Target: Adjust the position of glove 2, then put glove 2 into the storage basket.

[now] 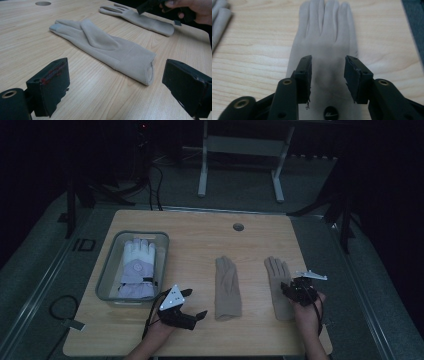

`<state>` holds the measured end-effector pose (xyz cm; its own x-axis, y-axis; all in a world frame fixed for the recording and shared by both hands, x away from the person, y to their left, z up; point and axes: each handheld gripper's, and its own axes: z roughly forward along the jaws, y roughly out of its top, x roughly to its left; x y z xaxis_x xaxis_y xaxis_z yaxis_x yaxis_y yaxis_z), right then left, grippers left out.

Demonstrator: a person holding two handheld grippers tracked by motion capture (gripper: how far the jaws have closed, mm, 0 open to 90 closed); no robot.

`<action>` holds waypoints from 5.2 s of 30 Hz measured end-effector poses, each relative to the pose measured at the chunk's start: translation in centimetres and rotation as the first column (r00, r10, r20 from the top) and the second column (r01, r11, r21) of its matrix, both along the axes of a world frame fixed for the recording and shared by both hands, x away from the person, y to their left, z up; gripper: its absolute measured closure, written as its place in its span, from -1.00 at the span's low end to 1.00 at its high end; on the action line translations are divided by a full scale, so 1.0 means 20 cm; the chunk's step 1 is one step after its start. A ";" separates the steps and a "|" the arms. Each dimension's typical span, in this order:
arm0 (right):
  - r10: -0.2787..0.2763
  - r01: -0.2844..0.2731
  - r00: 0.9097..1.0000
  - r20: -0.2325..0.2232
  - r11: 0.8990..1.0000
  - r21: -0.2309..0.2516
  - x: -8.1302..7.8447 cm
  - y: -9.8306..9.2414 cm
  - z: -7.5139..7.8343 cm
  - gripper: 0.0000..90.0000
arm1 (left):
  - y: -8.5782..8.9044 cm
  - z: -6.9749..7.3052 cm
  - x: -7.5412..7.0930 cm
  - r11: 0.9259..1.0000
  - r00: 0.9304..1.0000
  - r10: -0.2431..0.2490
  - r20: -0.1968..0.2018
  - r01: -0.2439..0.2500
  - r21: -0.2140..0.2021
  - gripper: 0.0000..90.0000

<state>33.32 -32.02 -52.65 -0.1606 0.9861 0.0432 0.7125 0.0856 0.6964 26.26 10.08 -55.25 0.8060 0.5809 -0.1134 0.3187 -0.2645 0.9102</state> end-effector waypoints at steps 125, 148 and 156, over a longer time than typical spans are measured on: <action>0.480 -0.481 0.877 0.038 0.871 0.102 0.03 0.73 0.03 -0.69 | -0.03 0.01 -0.01 0.999 0.999 -0.026 0.029 0.025 0.021 -0.83; 0.487 -0.489 0.872 0.055 0.857 0.165 0.12 0.47 0.12 -0.56 | -0.18 0.08 -0.01 0.989 0.991 -0.133 0.001 0.132 0.068 -0.76; 0.457 -0.456 0.888 0.052 0.858 0.239 0.25 0.51 0.14 -0.32 | -0.31 0.11 0.04 0.965 0.972 -0.234 0.009 0.231 0.125 -0.67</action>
